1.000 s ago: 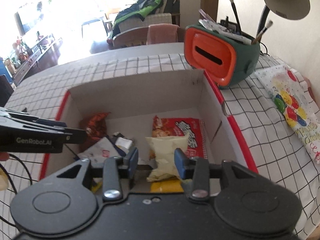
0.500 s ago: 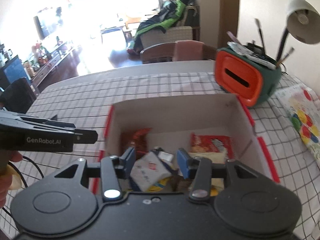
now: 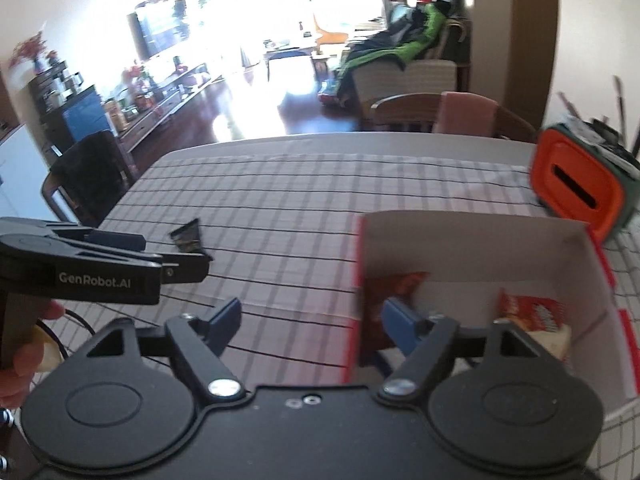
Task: Organize snacks
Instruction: 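Withdraw both tools from the box toward the dark chocolate packet, then grasp the dark chocolate packet with the right tool while the left tool grasps the blue candy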
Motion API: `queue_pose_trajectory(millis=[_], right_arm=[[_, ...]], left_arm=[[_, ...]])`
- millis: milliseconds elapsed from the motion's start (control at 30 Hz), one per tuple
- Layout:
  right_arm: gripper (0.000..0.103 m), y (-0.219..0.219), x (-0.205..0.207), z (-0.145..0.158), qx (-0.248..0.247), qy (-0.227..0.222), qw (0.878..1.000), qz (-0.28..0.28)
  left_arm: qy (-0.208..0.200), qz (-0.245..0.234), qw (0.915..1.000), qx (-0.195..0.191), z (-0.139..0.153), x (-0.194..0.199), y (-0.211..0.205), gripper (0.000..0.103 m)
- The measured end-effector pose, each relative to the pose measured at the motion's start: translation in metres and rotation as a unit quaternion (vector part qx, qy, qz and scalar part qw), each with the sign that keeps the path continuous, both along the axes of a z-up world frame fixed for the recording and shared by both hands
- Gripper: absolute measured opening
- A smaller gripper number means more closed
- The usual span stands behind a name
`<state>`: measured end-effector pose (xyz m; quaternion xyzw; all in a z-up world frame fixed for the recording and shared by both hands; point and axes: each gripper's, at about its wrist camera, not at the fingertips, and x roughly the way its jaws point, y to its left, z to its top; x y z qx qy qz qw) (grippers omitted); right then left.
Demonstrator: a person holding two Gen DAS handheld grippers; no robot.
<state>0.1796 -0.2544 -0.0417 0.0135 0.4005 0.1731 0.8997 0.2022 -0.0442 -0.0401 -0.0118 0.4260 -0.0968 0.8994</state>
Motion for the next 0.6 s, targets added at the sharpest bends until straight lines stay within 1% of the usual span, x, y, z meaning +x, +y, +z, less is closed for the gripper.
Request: queue_pose_trajectory(millis=[67, 200, 300, 367, 433, 600], right_arm=[[0.087, 0.013, 0.004, -0.002, 0.001, 0.002, 1.0, 0.009], [0.087, 0.034, 0.011, -0.005, 0.009, 0.014, 1.0, 0.026], [0.09, 0.052, 0.015, -0.006, 0.014, 0.018, 0.999, 0.035], [0.098, 0.063, 0.018, -0.007, 0.014, 0.016, 0.999, 0.039], [0.101, 0.075, 0.024, -0.01, 0.016, 0.019, 0.999, 0.04], [0.103, 0.104, 0.039, -0.021, 0.008, 0.03, 0.999, 0.043]], left_arm=[[-0.005, 0.01, 0.9999, 0.001, -0.001, -0.002, 0.016, 0.084], [-0.014, 0.026, 0.9996, 0.004, -0.003, -0.006, 0.046, 0.085], [-0.012, 0.035, 0.9993, 0.003, -0.004, -0.006, 0.067, 0.086], [-0.007, 0.042, 0.9991, -0.002, -0.007, -0.004, 0.083, 0.086], [-0.004, 0.049, 0.9988, 0.0, -0.01, -0.003, 0.098, 0.086], [0.003, 0.04, 0.9992, -0.008, -0.018, 0.004, 0.129, 0.086]])
